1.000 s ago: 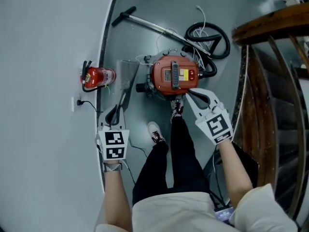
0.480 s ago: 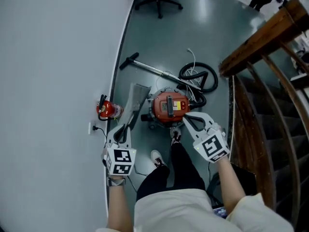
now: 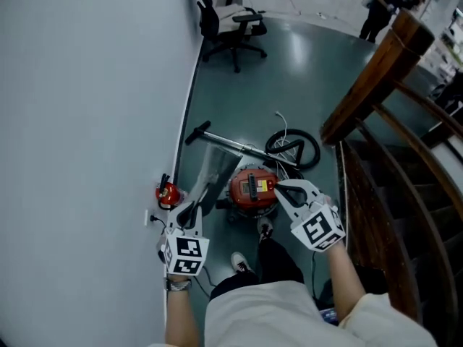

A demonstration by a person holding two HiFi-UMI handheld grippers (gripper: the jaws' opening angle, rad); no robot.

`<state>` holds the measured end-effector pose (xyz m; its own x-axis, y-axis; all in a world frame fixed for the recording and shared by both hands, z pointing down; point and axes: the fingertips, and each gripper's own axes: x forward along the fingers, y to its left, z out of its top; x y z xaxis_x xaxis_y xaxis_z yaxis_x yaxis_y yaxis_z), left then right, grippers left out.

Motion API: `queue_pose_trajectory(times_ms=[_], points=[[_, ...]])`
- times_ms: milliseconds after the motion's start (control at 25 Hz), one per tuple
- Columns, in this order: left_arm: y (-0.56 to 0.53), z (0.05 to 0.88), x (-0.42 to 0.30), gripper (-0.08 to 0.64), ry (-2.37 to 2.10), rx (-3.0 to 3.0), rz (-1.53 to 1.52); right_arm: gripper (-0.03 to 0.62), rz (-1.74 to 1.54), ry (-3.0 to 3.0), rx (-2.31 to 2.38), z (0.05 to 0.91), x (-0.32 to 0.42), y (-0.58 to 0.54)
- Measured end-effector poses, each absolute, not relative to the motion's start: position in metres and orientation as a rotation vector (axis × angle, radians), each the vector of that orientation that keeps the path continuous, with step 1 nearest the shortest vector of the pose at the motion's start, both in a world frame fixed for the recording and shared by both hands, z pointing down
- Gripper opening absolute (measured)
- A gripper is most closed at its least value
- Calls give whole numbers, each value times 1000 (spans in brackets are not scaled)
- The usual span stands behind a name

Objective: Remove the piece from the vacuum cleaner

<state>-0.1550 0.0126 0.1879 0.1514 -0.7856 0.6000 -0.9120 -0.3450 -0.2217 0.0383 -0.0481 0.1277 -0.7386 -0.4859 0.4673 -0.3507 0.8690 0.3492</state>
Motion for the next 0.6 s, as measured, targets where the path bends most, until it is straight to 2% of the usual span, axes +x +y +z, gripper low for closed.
queue_pose_trajectory(times_ms=[600], points=[[33,46,-128,31,-1783,2470,974,28,-591,-2553,601,-2,37,-6]])
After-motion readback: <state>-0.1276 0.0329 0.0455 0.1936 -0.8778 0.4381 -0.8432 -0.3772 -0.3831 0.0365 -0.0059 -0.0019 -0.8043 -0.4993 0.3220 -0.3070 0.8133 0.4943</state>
